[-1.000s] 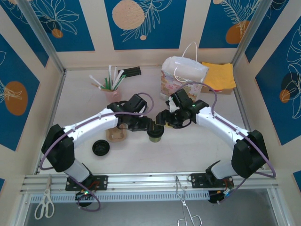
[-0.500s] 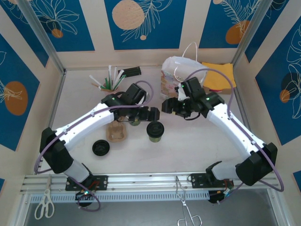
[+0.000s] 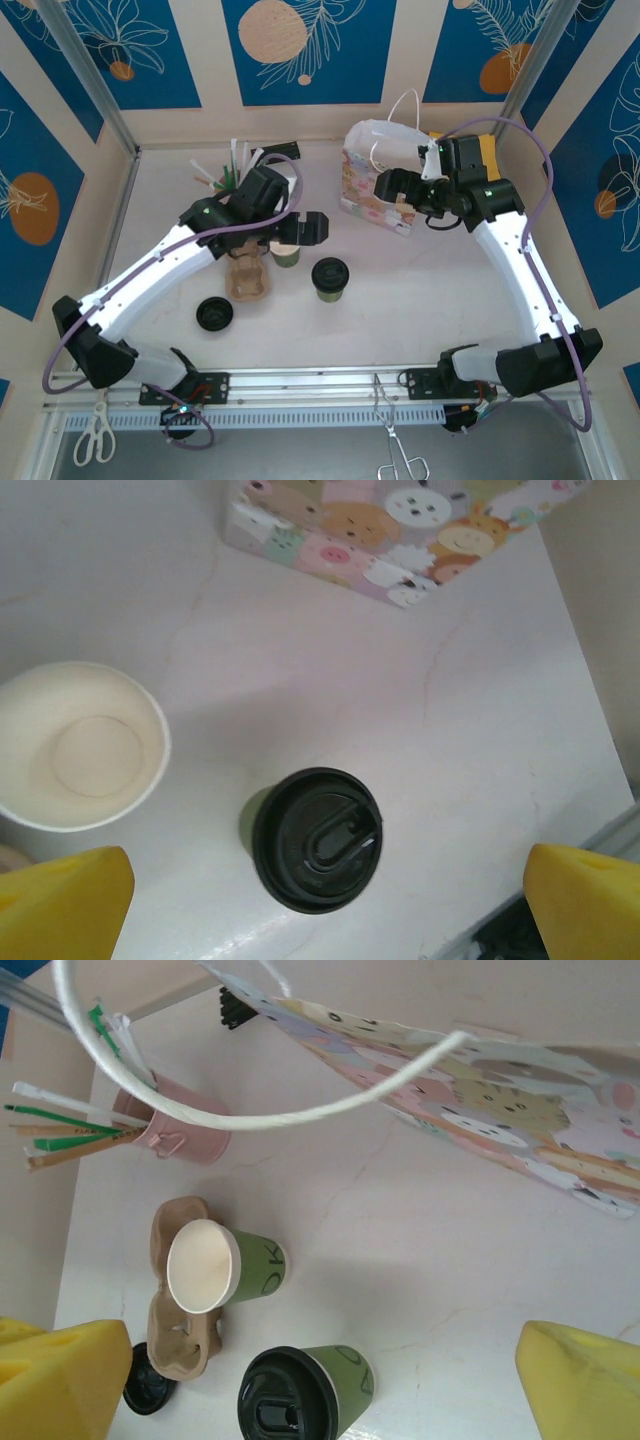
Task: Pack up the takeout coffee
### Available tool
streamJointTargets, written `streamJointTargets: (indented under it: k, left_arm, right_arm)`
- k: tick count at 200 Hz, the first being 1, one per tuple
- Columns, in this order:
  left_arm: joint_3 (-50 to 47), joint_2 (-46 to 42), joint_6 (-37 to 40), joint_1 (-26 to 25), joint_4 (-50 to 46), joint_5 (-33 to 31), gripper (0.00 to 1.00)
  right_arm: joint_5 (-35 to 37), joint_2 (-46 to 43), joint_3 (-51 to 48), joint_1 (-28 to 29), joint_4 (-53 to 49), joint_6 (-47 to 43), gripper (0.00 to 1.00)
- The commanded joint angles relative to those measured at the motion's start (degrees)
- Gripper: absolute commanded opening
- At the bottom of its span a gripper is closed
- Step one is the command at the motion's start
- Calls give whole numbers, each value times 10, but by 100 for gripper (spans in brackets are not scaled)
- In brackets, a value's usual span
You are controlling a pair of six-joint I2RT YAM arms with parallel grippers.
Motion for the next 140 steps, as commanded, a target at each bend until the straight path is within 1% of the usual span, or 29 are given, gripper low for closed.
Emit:
streamJointTargets:
  k: [1, 30, 48, 57, 70, 77, 84, 97, 110, 126, 140]
  left_arm:
    - [-26, -31, 19, 22, -39, -66, 100]
    - [-84, -66, 11, 67, -57, -88, 100]
    - [-125, -87, 2, 102, -70, -90, 100]
    - [-147, -94, 0, 117, -77, -94, 96]
    - [-177, -105, 2, 136, -82, -99, 94]
    - [-191, -109, 3, 142, -85, -104, 93]
    - [-204, -112, 6, 149, -82, -102, 89]
    - [-223, -115, 6, 157, -77, -100, 85]
    - [-236, -113, 8, 161, -66, -92, 78]
    - [-243, -100, 9, 163, -55, -86, 77]
    - [-242, -87, 10, 163, -49, -75, 77]
  right_arm:
    - [-29, 13, 19, 12, 1, -10, 99]
    - [-12, 28, 25, 53, 5, -5, 99]
    - [0, 38, 30, 83, 6, -2, 99]
    - [7, 44, 34, 98, 6, -2, 99]
    - [21, 51, 42, 119, 4, -1, 99]
    - [26, 56, 44, 127, 5, 0, 99]
    - [27, 60, 48, 135, 5, 1, 99]
    - [27, 68, 51, 148, 7, 4, 99]
    - [34, 76, 56, 159, 4, 6, 99]
    - [50, 83, 61, 167, 0, 3, 99]
    - [74, 85, 68, 162, -11, 2, 99]
